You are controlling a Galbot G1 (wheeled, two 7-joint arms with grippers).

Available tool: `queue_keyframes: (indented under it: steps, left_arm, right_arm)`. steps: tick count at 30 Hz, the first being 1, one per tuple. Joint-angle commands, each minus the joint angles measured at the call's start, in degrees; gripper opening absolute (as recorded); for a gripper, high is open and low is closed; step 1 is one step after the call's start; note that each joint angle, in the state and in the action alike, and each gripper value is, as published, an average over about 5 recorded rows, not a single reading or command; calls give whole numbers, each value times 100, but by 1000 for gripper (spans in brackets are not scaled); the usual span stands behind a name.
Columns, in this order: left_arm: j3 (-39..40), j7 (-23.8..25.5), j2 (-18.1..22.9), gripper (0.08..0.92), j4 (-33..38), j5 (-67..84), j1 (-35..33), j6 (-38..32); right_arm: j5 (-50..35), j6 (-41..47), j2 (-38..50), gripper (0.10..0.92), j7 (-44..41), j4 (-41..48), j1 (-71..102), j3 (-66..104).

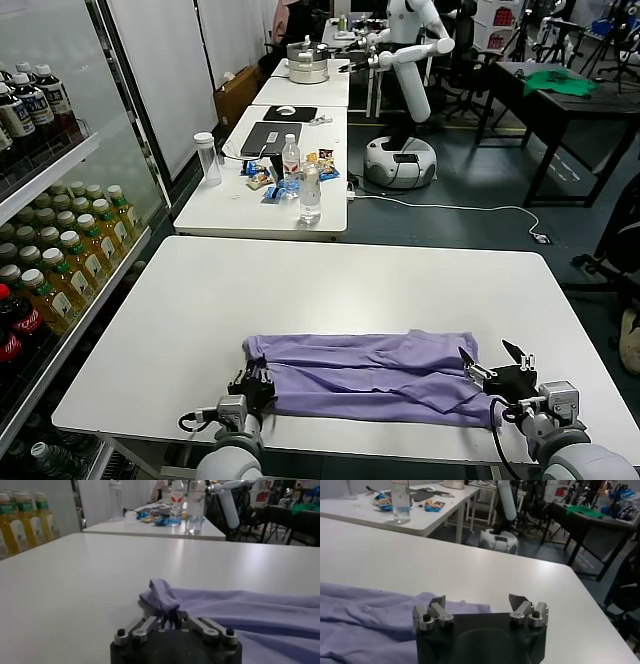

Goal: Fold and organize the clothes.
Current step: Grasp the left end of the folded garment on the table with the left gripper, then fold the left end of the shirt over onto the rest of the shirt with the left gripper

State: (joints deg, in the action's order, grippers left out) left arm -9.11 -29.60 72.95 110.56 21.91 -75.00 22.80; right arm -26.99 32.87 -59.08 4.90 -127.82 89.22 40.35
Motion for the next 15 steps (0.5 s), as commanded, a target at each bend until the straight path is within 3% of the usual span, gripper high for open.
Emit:
queue_keyframes:
  steps: [1, 5, 8, 11, 15]
  left_arm:
    - [-1568, 347, -1379, 166, 85, 1311, 101, -3]
    - [-2440, 553, -2006, 129, 118, 1941, 107, 10]
    - [-2950, 659, -2237, 129, 236, 2602, 181, 62]
    - [-3234, 720, -2264, 129, 573, 3602, 279, 134]
    - [-2998, 752, -1947, 129, 1318, 4730, 300, 156]
  right_arm:
    - [-11, -16, -15, 823, 5, -2, -16, 10]
    - [-14, -26, -19, 823, 7, 25, -64, -9]
    - [-13, -31, -27, 823, 14, 48, -107, -27]
    - [-10, -34, -36, 823, 19, 68, -131, -40]
    - [3, -41, -44, 823, 25, 98, -125, -44]
